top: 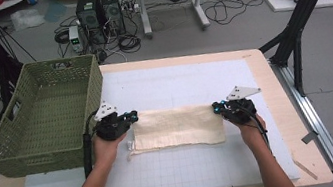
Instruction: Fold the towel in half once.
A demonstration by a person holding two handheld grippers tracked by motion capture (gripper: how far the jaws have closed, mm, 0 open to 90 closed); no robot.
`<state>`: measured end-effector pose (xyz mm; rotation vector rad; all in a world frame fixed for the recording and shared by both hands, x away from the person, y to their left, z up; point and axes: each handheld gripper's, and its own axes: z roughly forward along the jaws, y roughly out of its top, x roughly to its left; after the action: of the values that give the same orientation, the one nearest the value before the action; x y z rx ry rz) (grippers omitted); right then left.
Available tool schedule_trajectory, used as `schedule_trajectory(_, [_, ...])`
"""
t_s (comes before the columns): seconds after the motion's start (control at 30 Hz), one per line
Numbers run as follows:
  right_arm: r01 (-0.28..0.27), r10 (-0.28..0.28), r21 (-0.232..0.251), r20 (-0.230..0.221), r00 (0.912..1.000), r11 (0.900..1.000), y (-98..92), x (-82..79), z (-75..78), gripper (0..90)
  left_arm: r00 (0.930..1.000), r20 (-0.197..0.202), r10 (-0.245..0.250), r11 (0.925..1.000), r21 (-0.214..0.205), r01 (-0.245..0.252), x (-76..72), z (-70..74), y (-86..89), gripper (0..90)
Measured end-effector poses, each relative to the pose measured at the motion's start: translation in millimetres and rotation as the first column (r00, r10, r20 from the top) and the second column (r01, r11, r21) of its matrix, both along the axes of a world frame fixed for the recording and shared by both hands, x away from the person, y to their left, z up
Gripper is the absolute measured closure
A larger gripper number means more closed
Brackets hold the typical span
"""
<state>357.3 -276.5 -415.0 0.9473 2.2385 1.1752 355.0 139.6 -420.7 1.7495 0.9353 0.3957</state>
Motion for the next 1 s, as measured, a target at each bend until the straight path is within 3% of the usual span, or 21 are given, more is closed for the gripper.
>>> schedule_trajectory(0.4, [-0.032, 0.031, 0.020, 0.011, 0.9995, 0.9993, -2.9, -17.5, 1.5, 85.6, 0.9993, 0.016, -0.033, 0.9993, 0.021, 0.033, -13.7, -1.3, 0.7, 86.0])
schedule_trajectory(1.0, [-0.029, 0.026, 0.075, 0.040, 0.9989, 0.9967, -3.8, -29.6, -6.3, 85.6, 0.9984, 0.044, -0.037, 0.9993, -0.005, 0.037, -22.5, -1.2, 4.4, 86.0])
